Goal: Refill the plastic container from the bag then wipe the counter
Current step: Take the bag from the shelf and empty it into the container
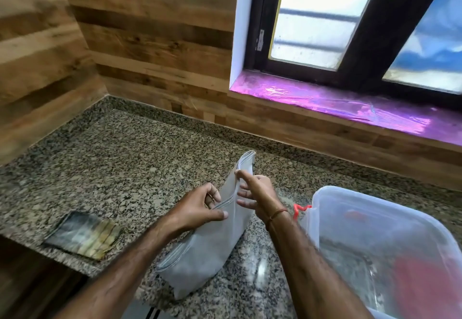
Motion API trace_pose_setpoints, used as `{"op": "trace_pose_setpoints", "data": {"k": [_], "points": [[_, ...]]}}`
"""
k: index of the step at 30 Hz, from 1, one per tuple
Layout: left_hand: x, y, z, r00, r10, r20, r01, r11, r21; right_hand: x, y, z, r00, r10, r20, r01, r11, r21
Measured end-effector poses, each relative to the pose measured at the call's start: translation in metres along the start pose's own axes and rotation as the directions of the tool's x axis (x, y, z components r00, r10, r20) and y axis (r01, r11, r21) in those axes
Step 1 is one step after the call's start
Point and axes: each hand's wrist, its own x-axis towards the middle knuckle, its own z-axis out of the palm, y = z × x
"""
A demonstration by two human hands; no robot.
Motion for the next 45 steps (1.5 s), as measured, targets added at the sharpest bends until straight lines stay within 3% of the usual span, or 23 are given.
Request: {"op": "trace_pose_setpoints", "data": {"k": [4, 7, 10, 15, 21, 24, 30, 34, 37, 39, 42, 45], "points": [[-0.008, -0.001, 0.000, 0.999, 0.048, 0.005, -0.048, 0.999, 0.027, -0.013, -0.001, 0.008, 0.998, -0.049, 0.040, 0.051, 0.998, -0.044], [-0.014, -0.006, -0.003, 0.998, 0.054, 0.033, -0.051, 0.996, -0.079, -0.017, 0.004, 0.010, 1.000, -0.020, -0.014, 0.020, 1.000, 0.010], [-0.017, -0.013, -0.005, 0.995, -0.017, 0.097, 0.045, 0.953, -0.300, -0.019, 0.013, 0.007, 0.996, 0.079, -0.029, -0.073, 0.985, 0.158], [0.002, -0.011, 0.007, 0.988, -0.095, 0.120, 0.140, 0.884, -0.446, -0.033, 0.024, 0.014, 0.984, 0.178, 0.014, -0.165, 0.875, 0.456], [0.029, -0.001, 0.014, 0.967, -0.160, 0.201, 0.240, 0.838, -0.490, -0.042, 0.030, 0.010, 0.985, 0.171, 0.000, -0.150, 0.866, 0.476], [0.038, 0.005, 0.012, 0.961, -0.173, 0.215, 0.250, 0.876, -0.413, -0.043, 0.031, 0.007, 0.990, 0.139, -0.012, -0.117, 0.876, 0.468], [0.056, 0.022, 0.012, 0.984, -0.176, -0.010, 0.170, 0.964, -0.206, -0.043, 0.027, 0.007, 0.993, 0.078, -0.092, -0.033, 0.910, 0.413], [0.065, 0.016, -0.009, 0.959, -0.256, -0.121, 0.214, 0.936, -0.279, -0.046, 0.026, -0.002, 0.977, 0.021, -0.213, 0.054, 0.940, 0.337], [0.067, 0.006, -0.018, 0.923, -0.245, -0.296, 0.193, 0.962, -0.195, -0.050, 0.027, -0.002, 0.941, -0.132, -0.310, 0.165, 0.983, 0.081], [0.053, 0.006, -0.018, 0.946, -0.160, -0.283, 0.132, 0.985, -0.115, -0.060, 0.027, 0.001, 0.934, -0.221, -0.282, 0.211, 0.975, -0.063], [0.034, -0.001, -0.013, 0.989, -0.101, -0.105, 0.100, 0.995, -0.012, -0.073, 0.033, -0.001, 0.962, -0.212, -0.171, 0.198, 0.976, -0.094], [0.021, -0.009, -0.013, 0.979, -0.057, -0.196, 0.090, 0.982, 0.163, -0.078, 0.040, -0.010, 0.974, -0.196, -0.111, 0.181, 0.975, -0.132]]}}
